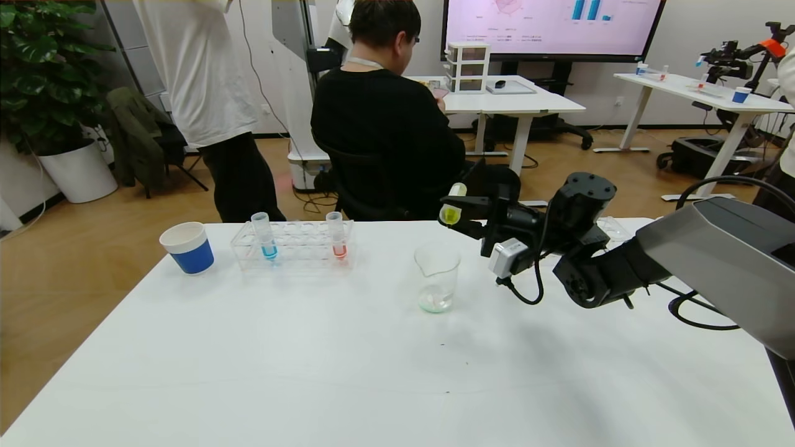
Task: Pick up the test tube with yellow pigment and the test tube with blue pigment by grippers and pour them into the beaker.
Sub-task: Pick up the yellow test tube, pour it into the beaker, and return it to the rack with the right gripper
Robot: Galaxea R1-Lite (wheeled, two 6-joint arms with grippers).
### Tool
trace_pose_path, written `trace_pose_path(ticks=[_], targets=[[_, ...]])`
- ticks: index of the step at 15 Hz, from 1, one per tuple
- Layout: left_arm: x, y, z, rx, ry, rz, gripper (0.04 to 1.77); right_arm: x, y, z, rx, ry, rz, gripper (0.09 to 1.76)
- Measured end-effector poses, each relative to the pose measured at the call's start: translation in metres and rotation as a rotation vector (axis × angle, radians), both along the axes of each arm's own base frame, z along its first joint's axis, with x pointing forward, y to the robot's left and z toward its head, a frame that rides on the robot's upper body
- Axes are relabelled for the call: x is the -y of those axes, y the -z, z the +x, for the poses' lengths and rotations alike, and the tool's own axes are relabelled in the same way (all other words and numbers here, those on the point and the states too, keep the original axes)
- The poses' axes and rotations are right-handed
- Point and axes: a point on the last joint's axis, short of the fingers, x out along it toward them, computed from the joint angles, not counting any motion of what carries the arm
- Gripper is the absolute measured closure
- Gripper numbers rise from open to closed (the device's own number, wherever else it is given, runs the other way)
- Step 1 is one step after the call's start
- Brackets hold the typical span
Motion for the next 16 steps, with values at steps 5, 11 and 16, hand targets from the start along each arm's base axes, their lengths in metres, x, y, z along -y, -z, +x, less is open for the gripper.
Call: trace_pose_path(ticks=[5,11,16], targets=[[0.000,0.000,0.000,0.000,0.000,0.000,0.06,0.001,0.001,0.005,0.052,0.014,-0.023,1.34],[0.000,0.000,0.000,0.000,0.000,0.000,0.06,0.000,-0.004,0.011,0.141,0.028,-0.044,1.34],[0.000,0.000,0.000,0.000,0.000,0.000,0.06,-0.001,-0.001,0.012,0.244,0.043,-0.113,1.34]])
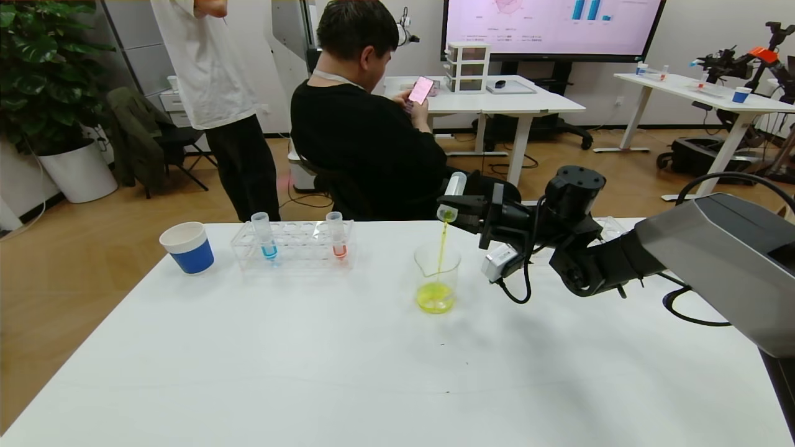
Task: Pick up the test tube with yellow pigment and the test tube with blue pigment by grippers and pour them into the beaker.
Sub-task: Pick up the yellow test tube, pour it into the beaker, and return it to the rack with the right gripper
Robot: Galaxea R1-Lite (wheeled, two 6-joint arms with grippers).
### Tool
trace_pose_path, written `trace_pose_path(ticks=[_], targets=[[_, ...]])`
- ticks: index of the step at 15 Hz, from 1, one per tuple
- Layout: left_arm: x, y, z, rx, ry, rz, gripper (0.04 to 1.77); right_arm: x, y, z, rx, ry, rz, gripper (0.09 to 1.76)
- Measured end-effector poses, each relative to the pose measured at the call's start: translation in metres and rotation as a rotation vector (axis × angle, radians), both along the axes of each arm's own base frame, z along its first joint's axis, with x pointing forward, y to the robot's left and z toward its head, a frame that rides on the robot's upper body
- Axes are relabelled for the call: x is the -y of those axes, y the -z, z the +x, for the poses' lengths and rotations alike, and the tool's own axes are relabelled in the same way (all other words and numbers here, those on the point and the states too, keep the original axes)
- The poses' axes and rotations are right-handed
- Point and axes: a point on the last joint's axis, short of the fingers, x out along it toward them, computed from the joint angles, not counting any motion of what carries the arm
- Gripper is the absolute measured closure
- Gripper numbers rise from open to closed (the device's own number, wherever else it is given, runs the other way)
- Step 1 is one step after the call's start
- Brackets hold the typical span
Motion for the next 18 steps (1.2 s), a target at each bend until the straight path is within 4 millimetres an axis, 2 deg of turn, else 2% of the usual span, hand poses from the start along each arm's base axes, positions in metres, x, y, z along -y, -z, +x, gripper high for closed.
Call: trace_pose_path(ticks=[7,11,13,16,18], targets=[[0.000,0.000,0.000,0.000,0.000,0.000,0.06,0.001,0.000,0.000,0.080,0.016,-0.042,1.34],[0.000,0.000,0.000,0.000,0.000,0.000,0.06,0.003,-0.004,-0.002,-0.033,0.010,-0.040,1.34],[0.000,0.000,0.000,0.000,0.000,0.000,0.06,0.002,-0.019,-0.005,-0.137,-0.009,0.015,1.34],[0.000,0.000,0.000,0.000,0.000,0.000,0.06,0.005,-0.056,-0.016,-0.243,-0.032,0.148,1.34],[0.000,0.000,0.000,0.000,0.001,0.000,0.06,0.010,-0.081,-0.026,-0.304,-0.025,0.299,1.34]])
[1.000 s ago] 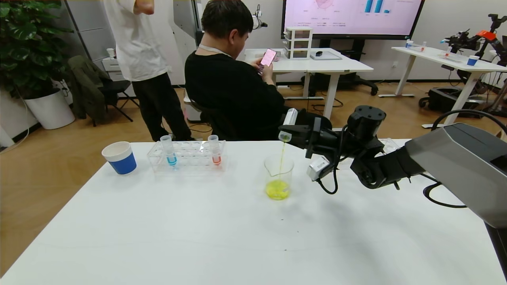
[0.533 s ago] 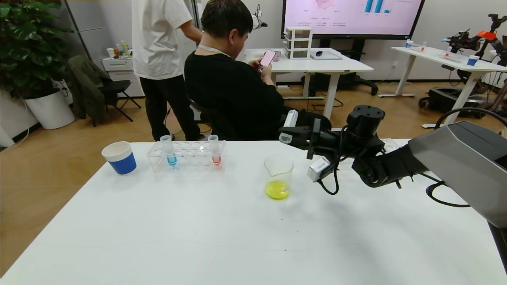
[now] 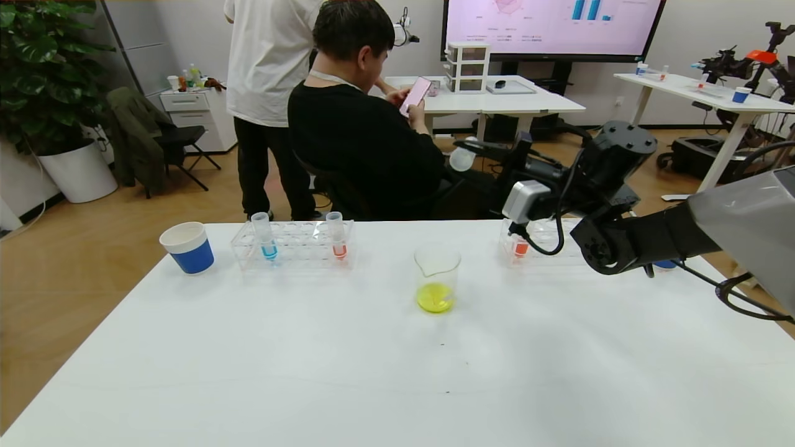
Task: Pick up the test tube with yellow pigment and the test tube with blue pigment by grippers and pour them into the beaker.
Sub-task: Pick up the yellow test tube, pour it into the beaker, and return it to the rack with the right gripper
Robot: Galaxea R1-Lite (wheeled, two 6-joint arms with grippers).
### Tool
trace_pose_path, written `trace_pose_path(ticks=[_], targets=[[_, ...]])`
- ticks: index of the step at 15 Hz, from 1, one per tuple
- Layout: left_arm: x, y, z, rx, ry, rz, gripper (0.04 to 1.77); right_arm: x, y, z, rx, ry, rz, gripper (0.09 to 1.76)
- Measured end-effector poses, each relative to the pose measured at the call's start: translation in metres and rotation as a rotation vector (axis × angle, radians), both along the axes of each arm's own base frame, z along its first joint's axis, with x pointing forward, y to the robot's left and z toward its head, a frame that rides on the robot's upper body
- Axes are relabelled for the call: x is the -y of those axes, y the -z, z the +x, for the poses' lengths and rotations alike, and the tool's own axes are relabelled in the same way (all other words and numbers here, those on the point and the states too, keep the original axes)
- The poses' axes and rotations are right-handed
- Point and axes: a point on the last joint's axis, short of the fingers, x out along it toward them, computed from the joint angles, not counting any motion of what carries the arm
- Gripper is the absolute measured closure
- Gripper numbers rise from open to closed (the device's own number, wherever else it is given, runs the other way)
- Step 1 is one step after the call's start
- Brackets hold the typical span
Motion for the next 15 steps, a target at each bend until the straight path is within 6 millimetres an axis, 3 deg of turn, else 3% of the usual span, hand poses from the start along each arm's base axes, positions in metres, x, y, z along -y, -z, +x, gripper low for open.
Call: trace_pose_path(ticks=[3,7,12,15], targets=[[0.000,0.000,0.000,0.000,0.000,0.000,0.06,0.010,-0.017,-0.013,-0.193,0.117,0.362,1.34],[0.000,0.000,0.000,0.000,0.000,0.000,0.06,0.024,-0.014,-0.031,-0.520,0.249,0.754,1.34],[0.000,0.000,0.000,0.000,0.000,0.000,0.06,0.058,0.002,-0.051,-0.867,0.529,0.976,1.34],[0.000,0.000,0.000,0.000,-0.001,0.000,0.06,0.078,-0.007,-0.069,-1.009,0.636,1.042,1.34]])
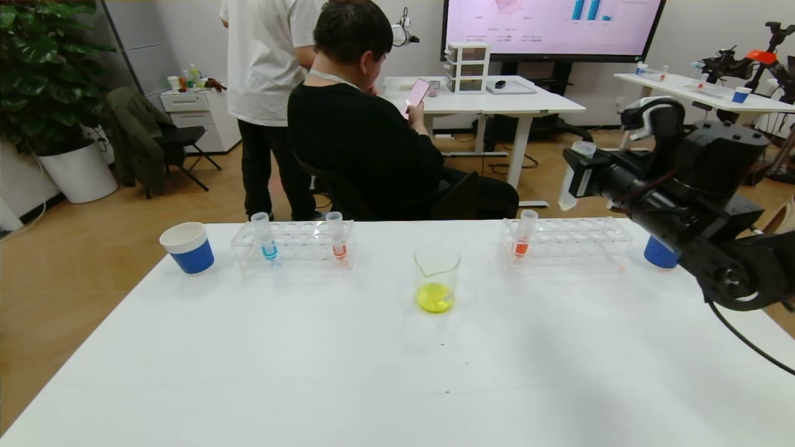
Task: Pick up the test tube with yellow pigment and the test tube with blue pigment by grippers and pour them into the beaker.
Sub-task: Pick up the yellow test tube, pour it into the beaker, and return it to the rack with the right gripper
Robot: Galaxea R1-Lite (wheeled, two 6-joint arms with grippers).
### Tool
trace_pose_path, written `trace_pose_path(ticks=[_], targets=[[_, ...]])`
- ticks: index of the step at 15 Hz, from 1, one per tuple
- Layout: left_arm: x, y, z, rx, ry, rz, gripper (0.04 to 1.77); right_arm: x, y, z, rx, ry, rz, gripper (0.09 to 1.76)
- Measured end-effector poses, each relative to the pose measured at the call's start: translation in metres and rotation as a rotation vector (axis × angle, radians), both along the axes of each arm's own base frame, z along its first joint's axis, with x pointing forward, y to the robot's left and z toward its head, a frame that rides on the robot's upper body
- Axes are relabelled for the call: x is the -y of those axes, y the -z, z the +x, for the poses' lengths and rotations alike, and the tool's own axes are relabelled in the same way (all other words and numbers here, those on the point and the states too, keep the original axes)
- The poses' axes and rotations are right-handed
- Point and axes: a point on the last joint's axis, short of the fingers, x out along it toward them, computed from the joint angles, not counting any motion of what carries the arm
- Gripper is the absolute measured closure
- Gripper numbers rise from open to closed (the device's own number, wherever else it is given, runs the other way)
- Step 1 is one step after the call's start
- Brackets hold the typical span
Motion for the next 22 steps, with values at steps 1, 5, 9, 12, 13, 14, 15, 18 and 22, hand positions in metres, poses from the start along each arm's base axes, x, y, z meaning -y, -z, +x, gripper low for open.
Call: trace_pose_path(ticks=[1,5,9,12,13,14,15,18,22], targets=[[0.000,0.000,0.000,0.000,0.000,0.000,0.06,0.013,-0.006,-0.003,0.004,0.032,0.003,1.34],[0.000,0.000,0.000,0.000,0.000,0.000,0.06,0.069,-0.011,-0.009,0.008,0.118,-0.041,1.34],[0.000,0.000,0.000,0.000,0.001,0.000,0.06,0.132,-0.002,-0.015,-0.024,0.210,-0.049,1.34],[0.000,0.000,0.000,0.000,0.000,0.000,0.06,0.161,0.007,-0.009,-0.043,0.278,-0.046,1.34],[0.000,0.000,0.000,0.000,0.000,0.000,0.06,0.167,0.010,-0.006,-0.046,0.294,-0.044,1.34],[0.000,0.000,0.000,0.000,0.000,0.000,0.06,0.174,0.014,-0.001,-0.055,0.309,-0.043,1.34],[0.000,0.000,0.000,0.000,0.000,0.000,0.06,0.180,0.020,0.003,-0.068,0.324,-0.042,1.34],[0.000,0.000,0.000,0.000,0.000,0.000,0.06,0.193,0.042,0.016,-0.109,0.349,-0.037,1.34],[0.000,0.000,0.000,0.000,0.000,0.000,0.06,0.208,0.065,0.026,-0.127,0.373,-0.036,1.34]])
